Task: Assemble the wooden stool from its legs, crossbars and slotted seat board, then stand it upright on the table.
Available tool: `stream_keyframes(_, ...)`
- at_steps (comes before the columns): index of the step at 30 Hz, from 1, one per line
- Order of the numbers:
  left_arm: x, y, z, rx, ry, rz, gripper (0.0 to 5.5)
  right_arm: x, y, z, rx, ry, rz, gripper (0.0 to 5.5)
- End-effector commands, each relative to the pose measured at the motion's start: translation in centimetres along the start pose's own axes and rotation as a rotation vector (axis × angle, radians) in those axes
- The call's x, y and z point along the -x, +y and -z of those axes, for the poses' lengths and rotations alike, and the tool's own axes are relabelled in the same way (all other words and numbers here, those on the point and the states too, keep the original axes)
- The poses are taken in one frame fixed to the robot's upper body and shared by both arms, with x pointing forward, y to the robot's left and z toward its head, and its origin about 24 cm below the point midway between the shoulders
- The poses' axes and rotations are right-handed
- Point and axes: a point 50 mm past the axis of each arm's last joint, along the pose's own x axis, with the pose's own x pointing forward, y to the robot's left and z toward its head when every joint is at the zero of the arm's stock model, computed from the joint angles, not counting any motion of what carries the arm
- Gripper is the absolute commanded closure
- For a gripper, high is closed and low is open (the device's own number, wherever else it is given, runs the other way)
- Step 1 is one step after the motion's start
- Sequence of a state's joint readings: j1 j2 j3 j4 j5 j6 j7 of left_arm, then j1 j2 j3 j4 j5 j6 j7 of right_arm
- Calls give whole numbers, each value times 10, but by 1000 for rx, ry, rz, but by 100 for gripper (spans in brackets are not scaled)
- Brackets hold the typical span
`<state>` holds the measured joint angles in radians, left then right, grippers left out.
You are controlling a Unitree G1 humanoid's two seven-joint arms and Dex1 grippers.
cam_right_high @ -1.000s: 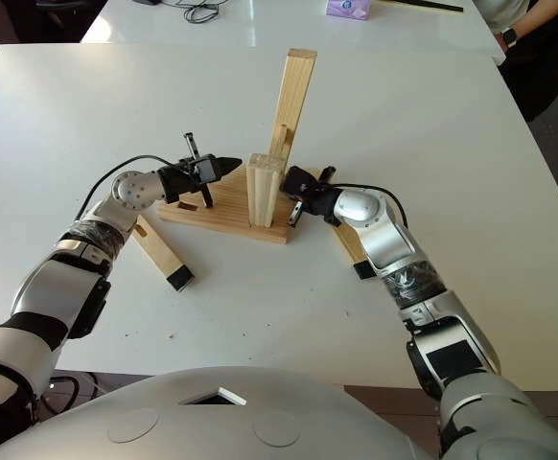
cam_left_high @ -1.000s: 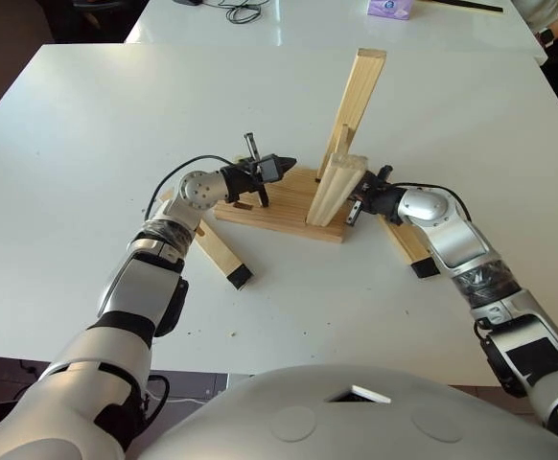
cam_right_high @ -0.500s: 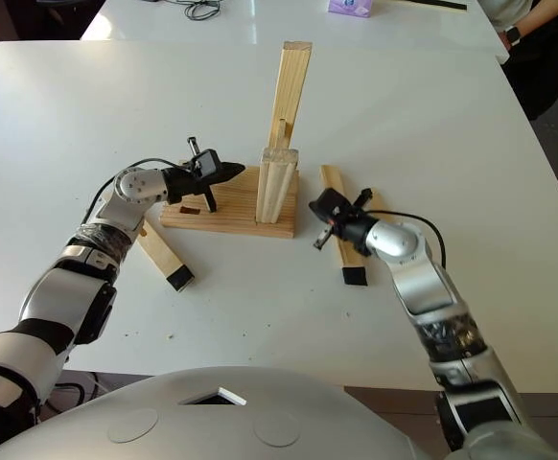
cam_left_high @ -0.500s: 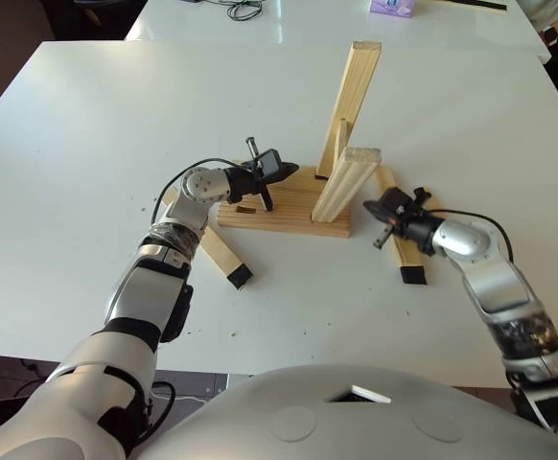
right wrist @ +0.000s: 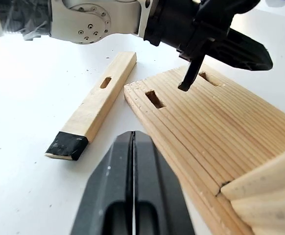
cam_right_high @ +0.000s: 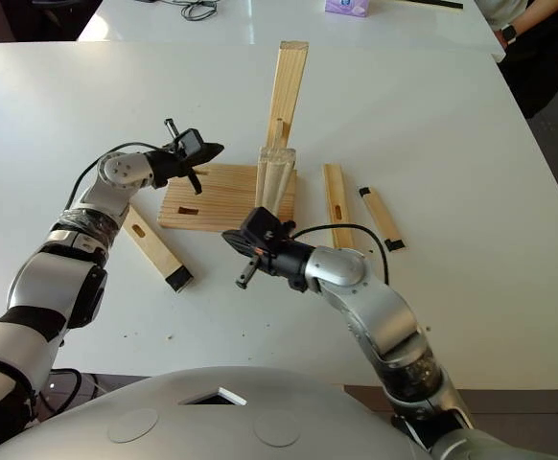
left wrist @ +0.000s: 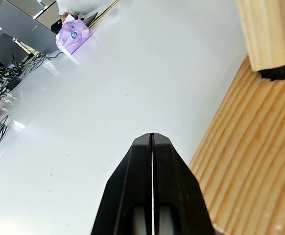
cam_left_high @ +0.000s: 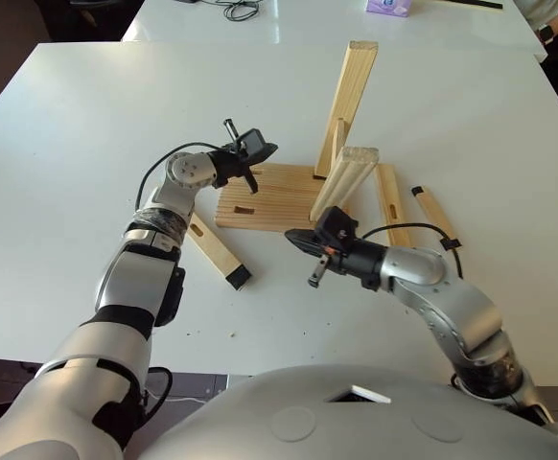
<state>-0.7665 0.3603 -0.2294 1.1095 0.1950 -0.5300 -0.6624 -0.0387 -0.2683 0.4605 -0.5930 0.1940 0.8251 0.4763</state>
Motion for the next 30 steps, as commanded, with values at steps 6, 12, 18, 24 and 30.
stream_keyframes(6,-1,7,4,-182,86,-41,550,-29,9,8,-104,24,10,547)
stream_keyframes(12,0,-2,13,-240,139,-14,550,-33,-23,6,-66,11,294,547)
stream_keyframes(18,9,-19,28,-269,170,84,550,-27,-34,8,-48,26,435,547)
stream_keyframes(24,20,-32,38,-213,154,189,550,-15,-52,19,-51,72,553,547)
stream_keyframes(30,23,-32,33,-141,103,267,550,1,-77,27,-39,99,666,547)
